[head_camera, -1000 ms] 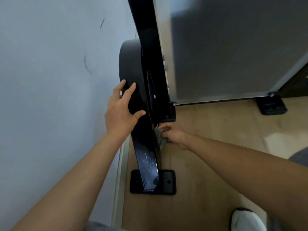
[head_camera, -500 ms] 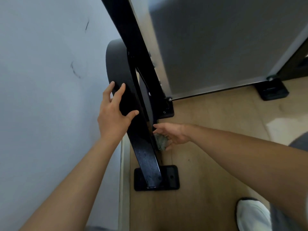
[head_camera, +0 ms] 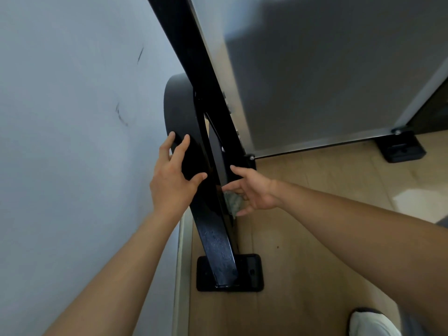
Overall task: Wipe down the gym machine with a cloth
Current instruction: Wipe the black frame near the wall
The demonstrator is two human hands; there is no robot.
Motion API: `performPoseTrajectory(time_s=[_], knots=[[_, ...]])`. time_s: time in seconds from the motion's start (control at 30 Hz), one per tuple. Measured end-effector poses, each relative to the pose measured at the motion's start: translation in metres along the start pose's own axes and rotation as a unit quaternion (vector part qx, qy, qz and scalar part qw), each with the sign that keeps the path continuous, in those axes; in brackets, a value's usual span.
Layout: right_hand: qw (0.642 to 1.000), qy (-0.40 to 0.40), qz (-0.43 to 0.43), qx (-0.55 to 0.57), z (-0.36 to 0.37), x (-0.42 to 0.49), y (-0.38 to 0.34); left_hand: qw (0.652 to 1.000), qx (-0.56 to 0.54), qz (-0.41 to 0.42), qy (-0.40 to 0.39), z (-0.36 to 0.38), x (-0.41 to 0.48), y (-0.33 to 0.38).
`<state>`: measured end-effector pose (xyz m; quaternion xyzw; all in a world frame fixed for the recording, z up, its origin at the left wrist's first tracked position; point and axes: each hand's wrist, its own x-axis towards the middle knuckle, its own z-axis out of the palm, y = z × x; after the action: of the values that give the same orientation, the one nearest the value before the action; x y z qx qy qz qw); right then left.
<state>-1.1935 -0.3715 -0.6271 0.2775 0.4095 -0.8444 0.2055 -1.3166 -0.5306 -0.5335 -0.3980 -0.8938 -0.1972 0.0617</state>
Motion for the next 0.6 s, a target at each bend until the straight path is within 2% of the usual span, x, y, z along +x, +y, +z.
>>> performPoseTrajectory(time_s=[0.6], knots=[[0.980,0.035,-0.179,0.080,0.024,-0.013,-0.096,1.000,0.012,-0.003,0.003,-0.001,-0.002,0.003]])
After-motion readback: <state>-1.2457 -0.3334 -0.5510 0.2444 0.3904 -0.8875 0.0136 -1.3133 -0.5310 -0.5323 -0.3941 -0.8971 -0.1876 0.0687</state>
